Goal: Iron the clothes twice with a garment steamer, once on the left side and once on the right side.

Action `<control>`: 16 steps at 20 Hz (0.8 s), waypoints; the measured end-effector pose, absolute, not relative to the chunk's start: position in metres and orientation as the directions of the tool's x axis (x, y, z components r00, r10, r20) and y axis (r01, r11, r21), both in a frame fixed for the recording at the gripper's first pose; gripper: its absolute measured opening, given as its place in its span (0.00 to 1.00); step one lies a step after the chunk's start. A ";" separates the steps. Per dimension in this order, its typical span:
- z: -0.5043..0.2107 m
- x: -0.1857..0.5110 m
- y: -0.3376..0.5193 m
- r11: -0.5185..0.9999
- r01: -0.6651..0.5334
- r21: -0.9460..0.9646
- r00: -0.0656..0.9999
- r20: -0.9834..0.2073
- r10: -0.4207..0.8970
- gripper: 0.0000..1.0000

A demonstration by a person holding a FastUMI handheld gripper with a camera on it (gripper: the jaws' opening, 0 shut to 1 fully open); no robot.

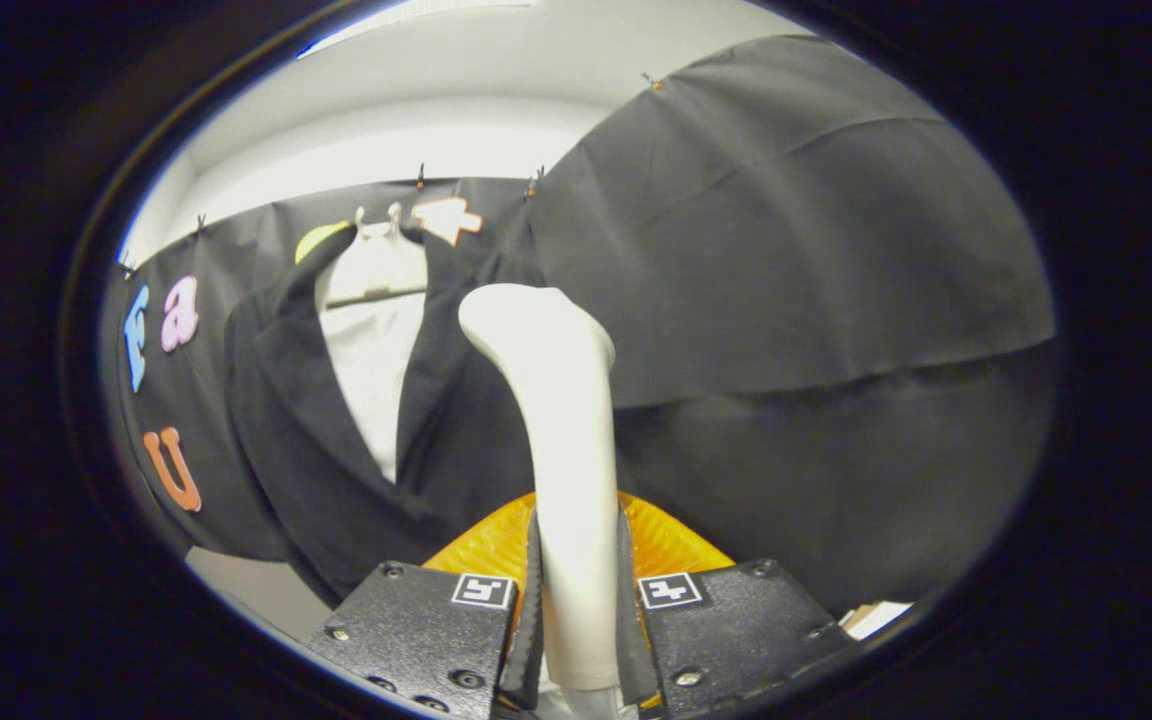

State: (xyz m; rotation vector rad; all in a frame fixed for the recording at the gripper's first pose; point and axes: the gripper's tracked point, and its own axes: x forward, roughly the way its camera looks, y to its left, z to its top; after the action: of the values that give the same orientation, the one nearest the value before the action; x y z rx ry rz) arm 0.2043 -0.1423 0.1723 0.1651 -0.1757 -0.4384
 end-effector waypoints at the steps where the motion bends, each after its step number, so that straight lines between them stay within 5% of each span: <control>1: 0.186 0.205 -0.146 0.899 0.392 0.195 0.890 0.166 -0.424 0.33; 10: 0.278 0.244 -0.141 0.955 0.283 0.093 0.898 0.324 -0.298 0.33; 16: 0.302 0.267 -0.146 0.959 0.273 0.075 0.910 0.303 -0.283 0.33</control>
State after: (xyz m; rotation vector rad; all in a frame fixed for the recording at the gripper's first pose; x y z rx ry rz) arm 0.2666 -0.1457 0.3015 0.0313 -0.3175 -0.2865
